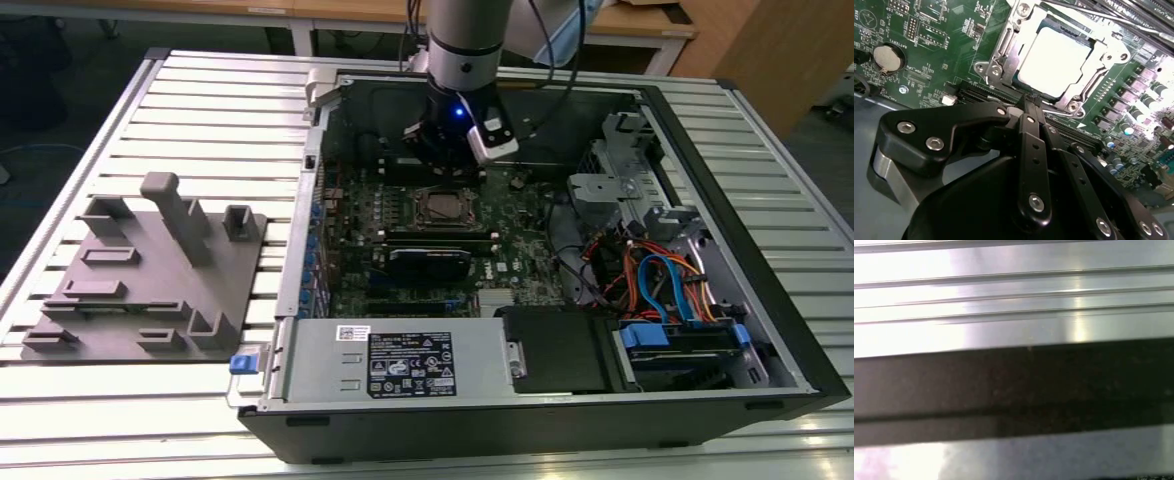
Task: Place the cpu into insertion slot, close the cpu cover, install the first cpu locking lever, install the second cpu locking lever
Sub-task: 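Install the first cpu locking lever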
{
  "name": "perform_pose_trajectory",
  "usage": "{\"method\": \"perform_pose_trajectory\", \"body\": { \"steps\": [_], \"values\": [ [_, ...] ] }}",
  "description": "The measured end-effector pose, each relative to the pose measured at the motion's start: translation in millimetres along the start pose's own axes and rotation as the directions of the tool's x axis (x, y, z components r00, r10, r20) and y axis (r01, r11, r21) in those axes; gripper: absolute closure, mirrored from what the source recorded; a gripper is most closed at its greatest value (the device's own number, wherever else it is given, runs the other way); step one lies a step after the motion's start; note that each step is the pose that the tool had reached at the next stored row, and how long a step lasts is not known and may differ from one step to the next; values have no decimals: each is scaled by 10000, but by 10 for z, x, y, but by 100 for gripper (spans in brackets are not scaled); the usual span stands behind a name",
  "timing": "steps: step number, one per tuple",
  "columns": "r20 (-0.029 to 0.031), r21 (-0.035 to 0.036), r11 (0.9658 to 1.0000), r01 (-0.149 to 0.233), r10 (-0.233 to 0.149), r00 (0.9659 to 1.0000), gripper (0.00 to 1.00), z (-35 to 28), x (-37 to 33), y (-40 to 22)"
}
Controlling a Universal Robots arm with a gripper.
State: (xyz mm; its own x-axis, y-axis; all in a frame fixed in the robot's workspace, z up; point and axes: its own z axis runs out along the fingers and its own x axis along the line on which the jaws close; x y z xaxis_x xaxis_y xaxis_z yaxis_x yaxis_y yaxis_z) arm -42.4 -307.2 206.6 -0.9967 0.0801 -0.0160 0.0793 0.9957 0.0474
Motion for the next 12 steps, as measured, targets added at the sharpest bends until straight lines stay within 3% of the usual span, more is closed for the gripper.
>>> {"method": "perform_pose_trajectory", "body": {
  "steps": [12],
  "values": [
    [0,-1,10000,17,-17,10000,90,-24,6,34]
  ]
}}
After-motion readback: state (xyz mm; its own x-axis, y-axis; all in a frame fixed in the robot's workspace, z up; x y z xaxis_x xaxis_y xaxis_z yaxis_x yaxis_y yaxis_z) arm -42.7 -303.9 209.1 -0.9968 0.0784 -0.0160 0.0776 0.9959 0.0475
